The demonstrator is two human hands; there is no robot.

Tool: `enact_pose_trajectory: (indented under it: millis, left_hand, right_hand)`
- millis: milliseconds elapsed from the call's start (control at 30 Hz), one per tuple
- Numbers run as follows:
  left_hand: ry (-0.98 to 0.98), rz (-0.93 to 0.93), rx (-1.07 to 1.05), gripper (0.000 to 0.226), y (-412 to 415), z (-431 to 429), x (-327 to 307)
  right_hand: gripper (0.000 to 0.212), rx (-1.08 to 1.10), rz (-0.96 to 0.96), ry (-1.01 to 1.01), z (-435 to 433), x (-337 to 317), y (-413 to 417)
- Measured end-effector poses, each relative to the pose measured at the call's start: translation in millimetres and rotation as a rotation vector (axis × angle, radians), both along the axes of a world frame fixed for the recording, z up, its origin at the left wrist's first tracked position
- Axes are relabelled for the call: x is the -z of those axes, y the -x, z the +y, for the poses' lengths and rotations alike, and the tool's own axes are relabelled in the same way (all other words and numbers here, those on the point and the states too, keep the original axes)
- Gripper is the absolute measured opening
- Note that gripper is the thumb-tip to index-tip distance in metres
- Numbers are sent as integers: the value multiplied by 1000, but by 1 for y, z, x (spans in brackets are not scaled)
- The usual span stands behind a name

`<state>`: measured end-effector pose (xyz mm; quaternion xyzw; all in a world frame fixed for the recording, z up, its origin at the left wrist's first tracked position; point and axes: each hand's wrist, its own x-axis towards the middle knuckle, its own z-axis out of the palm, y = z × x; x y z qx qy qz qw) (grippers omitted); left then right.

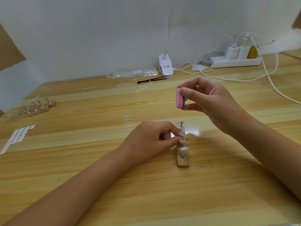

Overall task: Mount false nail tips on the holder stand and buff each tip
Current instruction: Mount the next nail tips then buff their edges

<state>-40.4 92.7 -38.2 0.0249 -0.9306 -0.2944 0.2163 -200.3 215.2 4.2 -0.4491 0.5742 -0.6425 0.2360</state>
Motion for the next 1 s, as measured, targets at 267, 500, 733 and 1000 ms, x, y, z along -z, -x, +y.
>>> enact_pose_trajectory:
  millis: [267, 500, 733, 1000]
  left_hand:
    - [-162, -97, 85, 7, -7, -6, -7]
    - [-227, -92, 128, 9, -6, -1, -5]
    - [85, -15, 114, 24, -5, 8, -4]
    - [322, 213, 72, 16, -5, 11, -4]
  right_hand:
    - [14, 5, 10, 5, 1, -2, 2]
    - [13, 13, 14, 8, 1, -2, 1]
    - [11, 22, 29, 0, -1, -1, 0]
    - [10, 38, 58, -3, -1, 0, -1]
